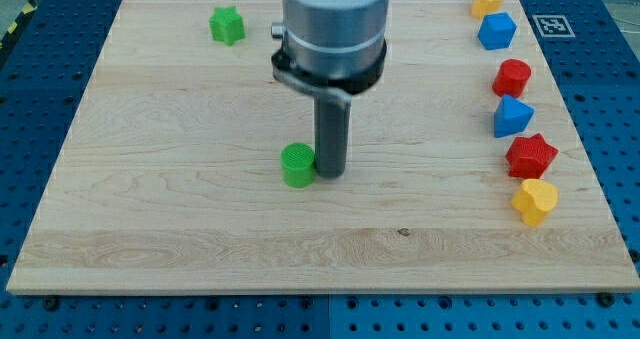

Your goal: Move green circle horizontal to the blue triangle

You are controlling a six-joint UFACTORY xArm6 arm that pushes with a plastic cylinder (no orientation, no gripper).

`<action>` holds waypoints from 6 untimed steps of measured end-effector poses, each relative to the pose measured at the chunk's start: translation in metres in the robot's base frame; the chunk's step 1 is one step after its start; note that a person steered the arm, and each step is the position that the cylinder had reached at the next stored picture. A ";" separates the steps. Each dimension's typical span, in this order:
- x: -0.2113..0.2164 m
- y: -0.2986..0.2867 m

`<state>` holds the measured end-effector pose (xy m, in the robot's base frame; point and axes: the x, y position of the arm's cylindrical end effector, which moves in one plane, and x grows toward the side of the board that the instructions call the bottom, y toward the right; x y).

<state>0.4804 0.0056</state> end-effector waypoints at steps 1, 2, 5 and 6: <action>-0.046 0.000; -0.055 -0.005; 0.063 0.018; 0.057 0.011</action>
<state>0.5379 0.0162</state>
